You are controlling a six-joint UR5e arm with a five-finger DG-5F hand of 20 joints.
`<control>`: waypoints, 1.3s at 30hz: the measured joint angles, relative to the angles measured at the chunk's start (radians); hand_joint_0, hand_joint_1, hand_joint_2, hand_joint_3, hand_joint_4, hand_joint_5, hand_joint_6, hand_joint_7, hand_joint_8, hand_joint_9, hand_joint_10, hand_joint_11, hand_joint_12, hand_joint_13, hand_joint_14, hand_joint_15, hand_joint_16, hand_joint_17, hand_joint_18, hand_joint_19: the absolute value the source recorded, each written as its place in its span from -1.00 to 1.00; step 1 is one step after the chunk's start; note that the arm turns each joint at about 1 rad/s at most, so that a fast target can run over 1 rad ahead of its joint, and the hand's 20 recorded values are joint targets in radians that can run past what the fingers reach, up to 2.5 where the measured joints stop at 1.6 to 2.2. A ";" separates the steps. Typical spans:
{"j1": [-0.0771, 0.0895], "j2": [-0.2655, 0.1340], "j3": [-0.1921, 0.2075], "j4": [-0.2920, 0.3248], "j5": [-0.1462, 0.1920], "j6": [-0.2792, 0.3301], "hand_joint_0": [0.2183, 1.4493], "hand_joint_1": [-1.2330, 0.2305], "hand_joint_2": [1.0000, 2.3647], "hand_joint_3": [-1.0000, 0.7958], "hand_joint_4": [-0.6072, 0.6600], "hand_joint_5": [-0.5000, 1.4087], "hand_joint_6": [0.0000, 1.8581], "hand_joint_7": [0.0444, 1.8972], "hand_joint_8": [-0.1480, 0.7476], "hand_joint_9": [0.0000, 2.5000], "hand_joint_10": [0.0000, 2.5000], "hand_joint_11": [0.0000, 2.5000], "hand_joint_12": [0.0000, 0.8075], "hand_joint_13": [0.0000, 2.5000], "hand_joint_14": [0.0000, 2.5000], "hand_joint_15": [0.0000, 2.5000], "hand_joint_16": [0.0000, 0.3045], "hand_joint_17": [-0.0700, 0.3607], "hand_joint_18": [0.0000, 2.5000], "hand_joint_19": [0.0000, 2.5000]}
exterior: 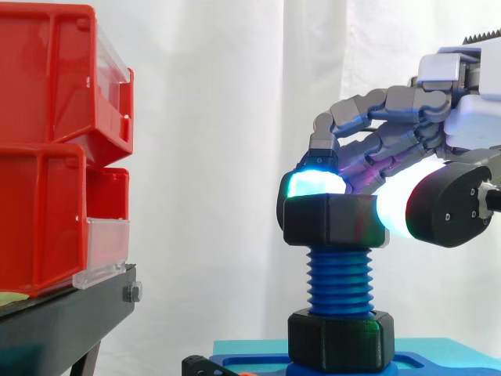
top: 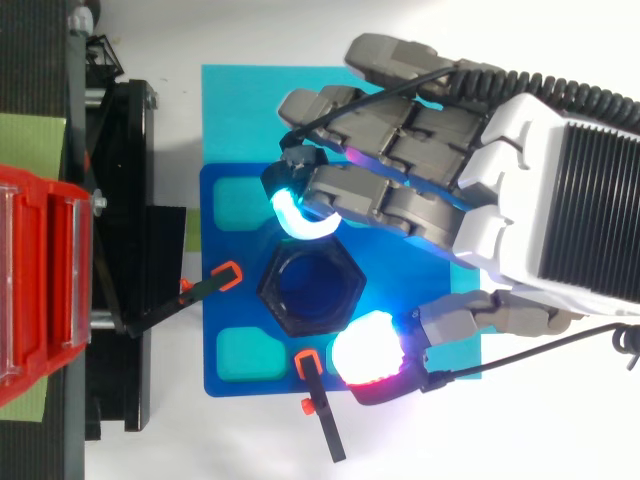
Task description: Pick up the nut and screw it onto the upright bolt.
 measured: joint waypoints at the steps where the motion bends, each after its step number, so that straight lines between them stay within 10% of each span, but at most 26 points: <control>1: 0.000 0.000 0.000 0.000 0.000 0.000 -0.53 -0.14 -1.00 -0.44 0.43 -0.66 -0.40 0.15 -0.06 -0.57 -1.00 -1.00 -0.30 -0.45 -1.00 -1.00 -0.78 -0.32 -0.60 -0.94; 39: -0.013 -0.020 0.016 -0.041 -0.044 0.021 -0.56 -0.16 -1.00 -0.44 0.42 -0.66 -0.44 0.19 -0.06 -0.57 -1.00 -1.00 -0.29 -0.45 -1.00 -1.00 -0.77 -0.30 -0.61 -0.93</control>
